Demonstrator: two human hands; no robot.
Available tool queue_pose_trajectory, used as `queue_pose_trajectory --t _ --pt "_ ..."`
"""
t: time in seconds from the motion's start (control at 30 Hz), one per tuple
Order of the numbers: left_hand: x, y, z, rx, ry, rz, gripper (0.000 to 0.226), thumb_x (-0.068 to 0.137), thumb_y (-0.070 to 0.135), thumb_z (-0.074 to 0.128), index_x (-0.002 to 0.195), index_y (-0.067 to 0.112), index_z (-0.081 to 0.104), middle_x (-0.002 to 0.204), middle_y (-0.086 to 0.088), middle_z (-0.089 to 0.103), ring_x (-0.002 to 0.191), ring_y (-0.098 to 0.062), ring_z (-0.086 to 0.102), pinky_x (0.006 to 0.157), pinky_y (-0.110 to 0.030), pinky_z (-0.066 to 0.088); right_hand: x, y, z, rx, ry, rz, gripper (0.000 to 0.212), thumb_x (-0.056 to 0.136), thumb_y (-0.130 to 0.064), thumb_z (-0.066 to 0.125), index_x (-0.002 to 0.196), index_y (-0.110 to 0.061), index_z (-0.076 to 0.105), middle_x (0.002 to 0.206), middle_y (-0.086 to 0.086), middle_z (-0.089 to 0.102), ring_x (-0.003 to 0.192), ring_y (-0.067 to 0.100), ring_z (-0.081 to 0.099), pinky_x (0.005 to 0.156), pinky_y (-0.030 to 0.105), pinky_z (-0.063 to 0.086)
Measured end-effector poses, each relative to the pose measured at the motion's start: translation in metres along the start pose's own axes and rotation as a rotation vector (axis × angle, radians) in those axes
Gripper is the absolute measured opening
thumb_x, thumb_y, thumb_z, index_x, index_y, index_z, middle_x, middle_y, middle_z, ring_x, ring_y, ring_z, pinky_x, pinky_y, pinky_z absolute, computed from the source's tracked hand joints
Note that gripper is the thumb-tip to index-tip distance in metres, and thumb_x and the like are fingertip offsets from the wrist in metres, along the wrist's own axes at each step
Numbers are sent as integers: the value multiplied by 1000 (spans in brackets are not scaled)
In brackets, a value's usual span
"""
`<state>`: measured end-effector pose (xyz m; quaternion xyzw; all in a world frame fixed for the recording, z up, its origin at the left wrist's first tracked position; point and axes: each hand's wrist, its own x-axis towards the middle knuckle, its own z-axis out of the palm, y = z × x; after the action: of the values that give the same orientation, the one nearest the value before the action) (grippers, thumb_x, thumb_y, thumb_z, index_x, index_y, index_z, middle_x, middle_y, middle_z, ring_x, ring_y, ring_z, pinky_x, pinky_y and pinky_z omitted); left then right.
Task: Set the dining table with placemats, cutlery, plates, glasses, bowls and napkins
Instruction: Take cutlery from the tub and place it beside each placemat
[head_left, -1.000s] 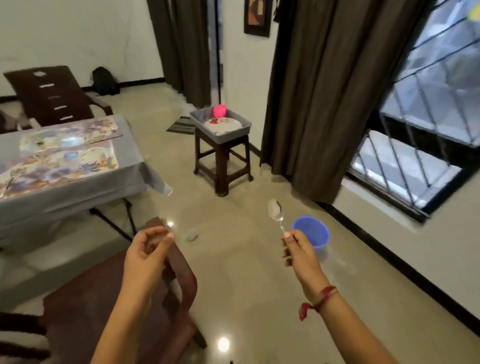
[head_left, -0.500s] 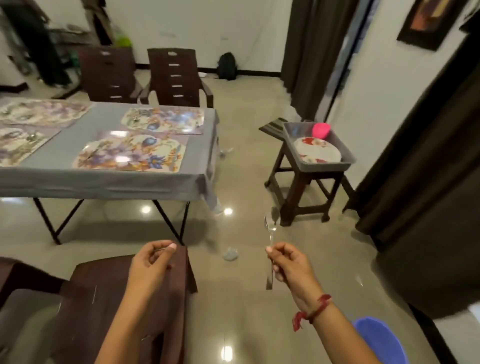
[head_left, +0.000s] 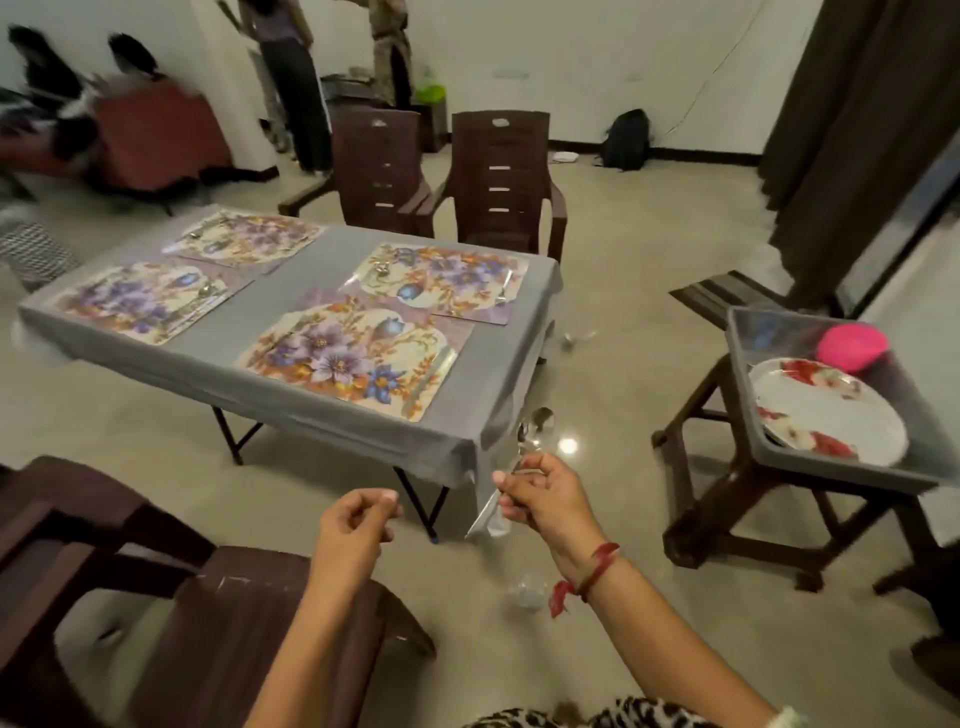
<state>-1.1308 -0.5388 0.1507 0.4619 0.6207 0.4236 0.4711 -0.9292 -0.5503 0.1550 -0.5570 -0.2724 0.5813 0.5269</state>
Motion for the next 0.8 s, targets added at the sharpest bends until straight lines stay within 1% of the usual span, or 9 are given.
queue_pose_trajectory --t 0.07,0.13,0.27,0.37,0.47,0.57,0.67,0.73,0.8 --pt "20 14 27 28 15 16 13 93 14 59 82 14 66 76 -2 68 62 -15 56 51 -15 42 32 -16 3 -15 -60 5 24 82 0 69 97 -4 50 67 6 61 50 7 60 53 20 54" --pt "38 26 40 47 55 10 14 93 16 60 80 16 66 76 -1 68 63 -15 57 54 -17 43 56 -29 7 -14 -93 30 25 83 0 68 100 -2 49 68 7 61 50 6 60 54 19 55" --pt "70 35 32 47 146 -9 10 93 18 59 84 18 65 80 -2 67 67 -15 57 60 -22 43 101 -37 11 -28 -105 79 28 84 -3 68 106 1 52 73 9 65 57 9 64 55 20 55" --pt "100 29 22 55 201 -47 9 93 18 59 88 14 65 81 -2 67 67 -16 56 59 -23 43 139 -40 20 -17 -101 139 25 87 -8 65 108 0 53 82 12 66 63 13 66 57 19 55" --pt "134 20 16 50 228 -94 9 93 17 60 88 12 65 81 -3 66 67 -17 55 58 -24 43 176 -44 37 -29 -91 187 16 92 -11 59 105 -2 55 86 12 66 68 15 68 58 20 56" --pt "179 10 14 10 211 -134 8 93 18 60 88 13 65 82 -4 66 68 -16 55 60 -24 43 224 -47 59 -46 -93 214 7 94 -9 56 97 -3 57 84 12 67 70 16 68 61 20 57" --pt "233 7 13 -2 179 -157 10 92 17 61 87 12 67 81 -7 66 68 -16 56 58 -20 45 275 -47 87 -105 -60 250 7 95 -5 54 94 0 60 84 12 66 68 15 67 59 20 57" --pt "271 5 10 10 177 -162 13 92 14 60 81 12 66 76 -4 66 66 -15 56 53 -13 44 309 -42 109 -148 -40 274 9 94 2 52 88 1 58 79 12 62 60 15 65 55 19 56" --pt "304 3 7 19 175 -166 15 93 13 60 79 15 65 71 1 67 64 -12 58 54 -13 44 341 -35 127 -202 -15 297 18 92 7 51 78 -2 56 76 11 58 56 17 63 52 19 55"
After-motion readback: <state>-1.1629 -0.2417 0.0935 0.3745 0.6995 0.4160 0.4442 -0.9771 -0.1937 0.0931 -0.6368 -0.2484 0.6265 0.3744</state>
